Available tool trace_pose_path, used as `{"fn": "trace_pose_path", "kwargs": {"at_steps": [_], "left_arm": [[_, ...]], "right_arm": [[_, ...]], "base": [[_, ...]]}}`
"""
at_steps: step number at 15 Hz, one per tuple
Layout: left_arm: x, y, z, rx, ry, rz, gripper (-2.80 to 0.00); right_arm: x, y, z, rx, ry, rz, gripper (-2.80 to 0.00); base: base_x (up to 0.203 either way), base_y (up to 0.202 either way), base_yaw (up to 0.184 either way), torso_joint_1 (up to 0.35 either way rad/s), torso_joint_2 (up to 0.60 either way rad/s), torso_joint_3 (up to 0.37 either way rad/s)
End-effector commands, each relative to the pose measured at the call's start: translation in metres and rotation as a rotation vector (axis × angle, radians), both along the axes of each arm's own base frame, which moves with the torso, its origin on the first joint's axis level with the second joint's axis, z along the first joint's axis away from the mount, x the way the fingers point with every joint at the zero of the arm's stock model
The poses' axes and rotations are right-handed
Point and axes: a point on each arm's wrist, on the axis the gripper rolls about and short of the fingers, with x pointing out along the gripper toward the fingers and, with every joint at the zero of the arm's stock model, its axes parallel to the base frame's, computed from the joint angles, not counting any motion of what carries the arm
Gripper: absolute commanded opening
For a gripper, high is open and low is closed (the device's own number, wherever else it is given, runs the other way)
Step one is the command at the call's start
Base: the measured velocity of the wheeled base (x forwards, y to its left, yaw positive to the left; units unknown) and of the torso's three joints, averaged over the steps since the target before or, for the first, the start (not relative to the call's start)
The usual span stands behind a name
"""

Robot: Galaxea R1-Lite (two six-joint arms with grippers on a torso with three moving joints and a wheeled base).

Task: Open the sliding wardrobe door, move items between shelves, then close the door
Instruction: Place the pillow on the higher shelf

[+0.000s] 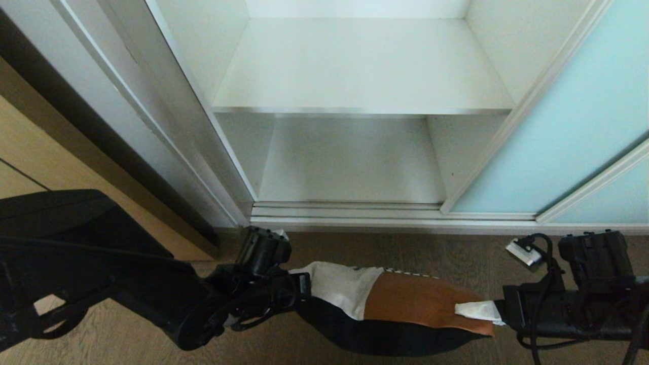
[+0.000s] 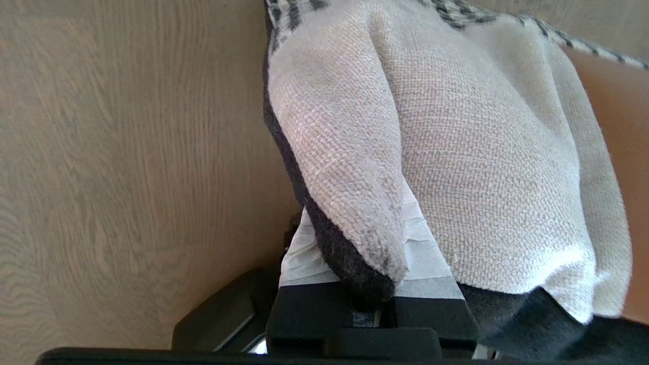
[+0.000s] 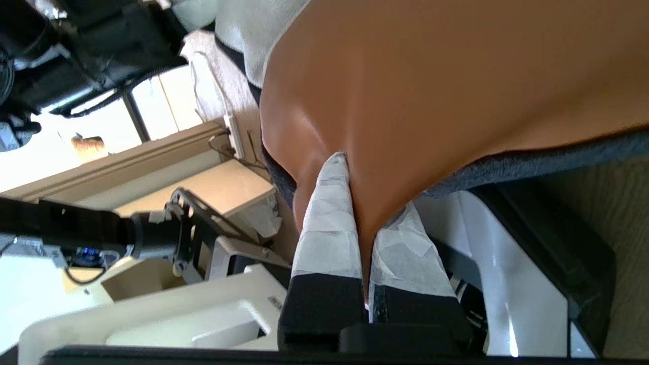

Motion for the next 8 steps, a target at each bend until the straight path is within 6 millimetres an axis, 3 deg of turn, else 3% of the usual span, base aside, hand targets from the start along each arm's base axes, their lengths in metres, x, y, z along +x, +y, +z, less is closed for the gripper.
{"fn": "trace_pose_path", "kwargs": {"at_steps": [1, 4, 8], "left_arm": [[-0.004, 0.002, 0.012, -0.016, -0.030, 0.010, -2.80], [-0.008, 0.003, 0.017, -0.012, -0.049, 0.000, -2.80], [-0.004, 0.001, 0.023, -0.013, -0.089, 0.017, -2.80]], "right_arm": [[-0.008, 0.002, 0.005, 0.004, -0.020, 0.017, -2.80], [-0.018, 0.004, 0.008, 0.007, -0.038, 0.033, -2.80], [-0.019, 0.004, 0.008, 0.006, -0.044, 0.033, -2.80]], "base": [[0.000, 0.000, 0.000, 0.000, 0.00, 0.000], [0.000, 0.000, 0.000, 0.001, 0.00, 0.056], [0.000, 0.000, 0.000, 0.000, 0.00, 0.175]]}}
